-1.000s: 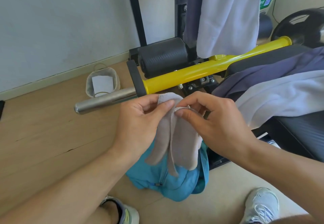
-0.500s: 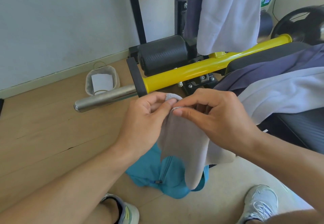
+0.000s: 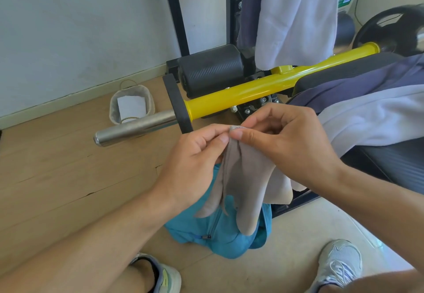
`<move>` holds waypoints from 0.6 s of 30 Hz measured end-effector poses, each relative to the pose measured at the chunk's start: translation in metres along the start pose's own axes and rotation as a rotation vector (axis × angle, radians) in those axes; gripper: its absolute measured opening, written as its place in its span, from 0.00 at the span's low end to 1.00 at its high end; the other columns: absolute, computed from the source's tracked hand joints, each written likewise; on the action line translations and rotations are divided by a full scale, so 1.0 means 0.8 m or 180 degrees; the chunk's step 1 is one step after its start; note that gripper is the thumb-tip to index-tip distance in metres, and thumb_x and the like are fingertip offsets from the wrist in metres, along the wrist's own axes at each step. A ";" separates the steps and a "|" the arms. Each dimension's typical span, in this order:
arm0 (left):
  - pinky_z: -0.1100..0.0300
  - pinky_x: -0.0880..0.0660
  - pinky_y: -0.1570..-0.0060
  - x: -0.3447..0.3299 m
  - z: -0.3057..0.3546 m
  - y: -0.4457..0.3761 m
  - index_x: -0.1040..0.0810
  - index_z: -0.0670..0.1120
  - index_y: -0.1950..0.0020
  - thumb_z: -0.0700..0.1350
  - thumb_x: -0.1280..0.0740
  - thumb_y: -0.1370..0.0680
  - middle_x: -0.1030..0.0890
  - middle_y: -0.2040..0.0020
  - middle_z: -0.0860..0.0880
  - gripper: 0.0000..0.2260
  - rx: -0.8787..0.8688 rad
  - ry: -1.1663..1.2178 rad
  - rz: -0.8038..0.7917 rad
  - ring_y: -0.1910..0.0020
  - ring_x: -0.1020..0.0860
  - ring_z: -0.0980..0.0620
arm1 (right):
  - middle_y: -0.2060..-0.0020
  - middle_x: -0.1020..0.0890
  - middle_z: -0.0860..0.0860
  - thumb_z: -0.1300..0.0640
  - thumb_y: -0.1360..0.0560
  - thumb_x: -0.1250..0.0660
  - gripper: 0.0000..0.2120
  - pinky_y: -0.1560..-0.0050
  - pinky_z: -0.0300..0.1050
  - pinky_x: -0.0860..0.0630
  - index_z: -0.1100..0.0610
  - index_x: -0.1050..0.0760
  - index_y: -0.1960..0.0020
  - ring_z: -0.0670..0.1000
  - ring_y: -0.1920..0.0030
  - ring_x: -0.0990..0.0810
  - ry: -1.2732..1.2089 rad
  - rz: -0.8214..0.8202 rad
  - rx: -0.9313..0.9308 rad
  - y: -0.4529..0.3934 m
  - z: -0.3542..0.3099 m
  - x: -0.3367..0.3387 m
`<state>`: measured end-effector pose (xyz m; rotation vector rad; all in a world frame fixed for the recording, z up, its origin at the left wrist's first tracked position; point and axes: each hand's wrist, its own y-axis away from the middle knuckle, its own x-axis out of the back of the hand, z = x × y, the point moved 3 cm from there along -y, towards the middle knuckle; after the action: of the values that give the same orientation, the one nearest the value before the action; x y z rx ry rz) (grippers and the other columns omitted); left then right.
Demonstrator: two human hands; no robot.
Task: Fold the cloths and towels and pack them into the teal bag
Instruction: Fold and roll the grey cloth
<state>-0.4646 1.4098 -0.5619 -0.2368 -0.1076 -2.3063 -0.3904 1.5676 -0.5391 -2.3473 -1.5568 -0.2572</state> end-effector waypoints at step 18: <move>0.46 0.19 0.42 0.007 0.005 0.001 0.13 0.50 0.48 0.51 0.29 0.25 0.12 0.52 0.51 0.11 0.0032 0.0079 0.0277 0.49 0.14 0.51 | 0.58 0.15 0.42 0.37 0.35 0.25 0.20 0.58 0.29 0.26 0.49 0.16 0.50 0.36 0.58 0.19 0.0179 -0.0338 -0.0367 -0.006 0.015 0.001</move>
<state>-0.4667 1.4059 -0.5568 -0.2036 -0.0946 -2.2210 -0.3948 1.5742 -0.5494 -2.3235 -1.6837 -0.4448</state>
